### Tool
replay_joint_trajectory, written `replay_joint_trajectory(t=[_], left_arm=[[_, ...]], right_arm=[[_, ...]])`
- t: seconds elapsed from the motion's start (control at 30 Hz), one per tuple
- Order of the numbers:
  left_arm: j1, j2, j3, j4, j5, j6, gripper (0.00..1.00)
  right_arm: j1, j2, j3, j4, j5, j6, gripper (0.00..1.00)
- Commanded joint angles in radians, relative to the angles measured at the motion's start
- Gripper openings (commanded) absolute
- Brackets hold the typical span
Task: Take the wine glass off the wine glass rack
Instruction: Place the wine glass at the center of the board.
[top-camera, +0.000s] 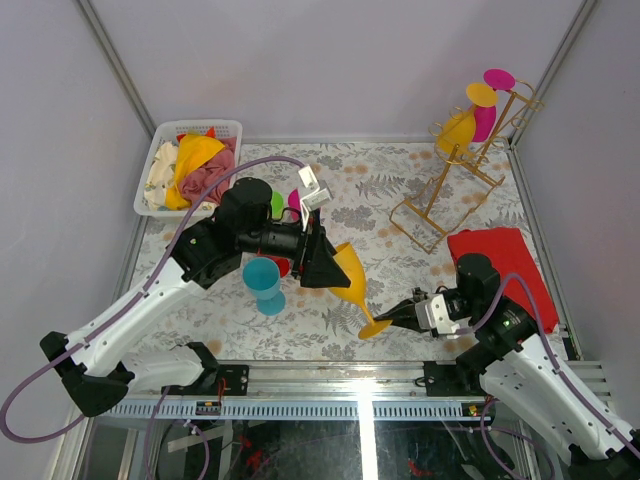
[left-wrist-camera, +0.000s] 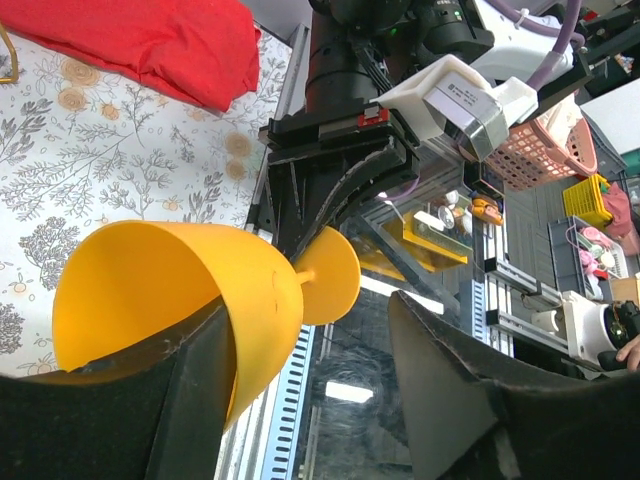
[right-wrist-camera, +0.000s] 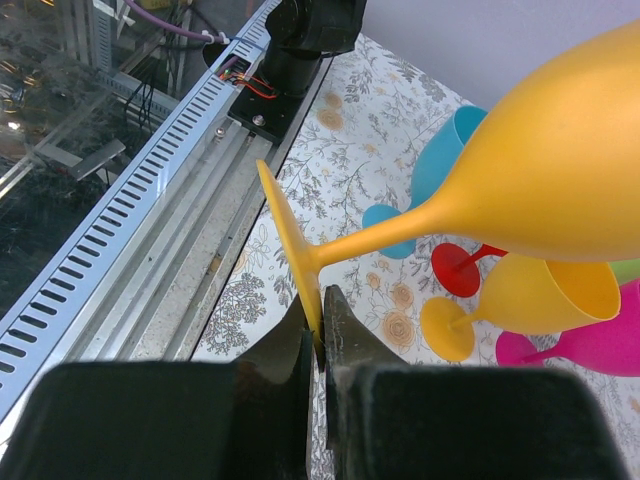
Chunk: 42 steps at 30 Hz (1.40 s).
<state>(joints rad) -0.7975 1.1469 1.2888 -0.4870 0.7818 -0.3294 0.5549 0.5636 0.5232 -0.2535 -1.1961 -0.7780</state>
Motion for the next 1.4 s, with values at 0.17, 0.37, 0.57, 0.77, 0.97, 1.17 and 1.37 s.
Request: replay_joint_trajectory(t=[0.17, 0.37, 0.57, 0.77, 0.97, 1.17, 1.37], left_arm=[[-0.008, -0.016, 0.039, -0.066, 0.081, 0.032, 0.43], [-0.008, -0.022, 0.034, -0.048, 0.08, 0.025, 0.28], [-0.009, -0.024, 0.031, -0.041, 0.074, 0.023, 0.19], [-0.008, -0.047, 0.026, -0.019, 0.015, 0.02, 0.03], [-0.005, -0.07, 0.007, 0.024, 0.003, 0.01, 0.0], [-0.005, -0.06, 0.003, 0.022, 0.006, 0.004, 0.0], [-0.003, -0.056, 0.002, 0.019, 0.011, 0.006, 0.0]], right_arm=[[-0.006, -0.004, 0.001, 0.009, 0.035, 0.029, 0.0], [-0.005, 0.002, 0.003, 0.007, 0.039, 0.029, 0.0], [-0.006, 0.002, 0.002, 0.003, 0.051, 0.03, 0.0], [-0.006, 0.002, 0.003, 0.001, 0.062, 0.031, 0.0], [-0.006, 0.0, 0.006, 0.003, 0.086, 0.032, 0.0], [-0.005, -0.01, 0.005, 0.008, 0.094, 0.035, 0.08], [-0.006, -0.026, 0.0, 0.021, 0.135, 0.048, 0.28]])
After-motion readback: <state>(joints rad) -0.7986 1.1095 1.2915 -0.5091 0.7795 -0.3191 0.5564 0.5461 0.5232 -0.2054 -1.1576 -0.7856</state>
